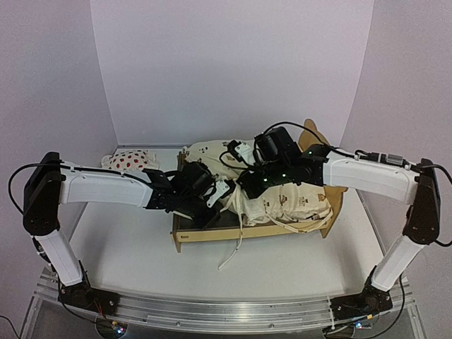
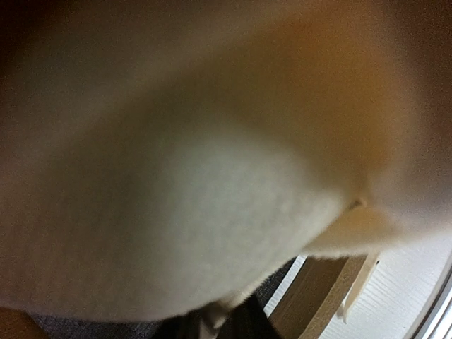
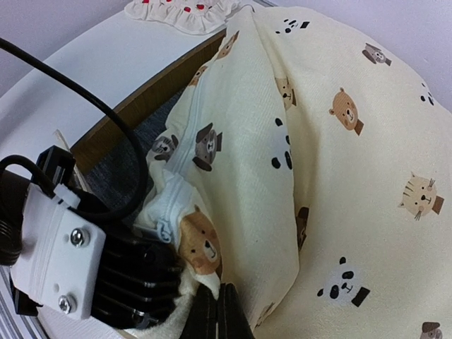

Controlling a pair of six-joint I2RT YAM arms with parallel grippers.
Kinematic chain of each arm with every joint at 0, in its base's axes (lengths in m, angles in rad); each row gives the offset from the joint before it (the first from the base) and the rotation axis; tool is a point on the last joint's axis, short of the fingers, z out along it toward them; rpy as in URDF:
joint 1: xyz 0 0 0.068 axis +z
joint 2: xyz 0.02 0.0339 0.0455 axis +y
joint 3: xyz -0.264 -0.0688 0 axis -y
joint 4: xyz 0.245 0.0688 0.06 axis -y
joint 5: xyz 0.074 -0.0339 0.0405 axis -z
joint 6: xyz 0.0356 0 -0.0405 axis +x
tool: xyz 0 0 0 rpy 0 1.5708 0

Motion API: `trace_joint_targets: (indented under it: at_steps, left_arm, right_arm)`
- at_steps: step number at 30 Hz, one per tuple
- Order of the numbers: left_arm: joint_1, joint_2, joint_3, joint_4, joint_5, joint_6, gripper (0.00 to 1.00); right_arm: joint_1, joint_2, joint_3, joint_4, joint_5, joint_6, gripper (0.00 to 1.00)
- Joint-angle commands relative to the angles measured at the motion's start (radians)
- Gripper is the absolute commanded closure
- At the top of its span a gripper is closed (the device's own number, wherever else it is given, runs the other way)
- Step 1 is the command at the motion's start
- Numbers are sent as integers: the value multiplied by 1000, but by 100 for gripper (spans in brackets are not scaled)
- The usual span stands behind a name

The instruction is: Set up the pet bed

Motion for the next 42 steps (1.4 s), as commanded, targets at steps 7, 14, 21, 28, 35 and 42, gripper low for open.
trace_joint_targets:
  at_steps: [7, 14, 21, 28, 35, 42]
  left_arm:
    - [-3, -55, 75, -75, 34, -104, 100]
    - [-23, -134, 118, -71, 118, -179, 100]
    - [-24, -141, 137, -48, 156, -264, 100]
    - [-26, -139, 133, -27, 154, -315, 100]
    - [-37, -140, 149, -11, 167, -377, 100]
    - [-38, -144, 126, -9, 107, -425, 100]
  right_arm:
    - [0, -60, 24, -25, 22, -4, 100]
    - [0, -55, 32, -24, 11, 5, 100]
    - [0, -45, 34, -25, 7, 12, 100]
    - [0, -38, 34, -25, 4, 19, 100]
    - [0, -28, 40, -25, 6, 21, 100]
    - [-1, -18, 38, -25, 4, 23, 100]
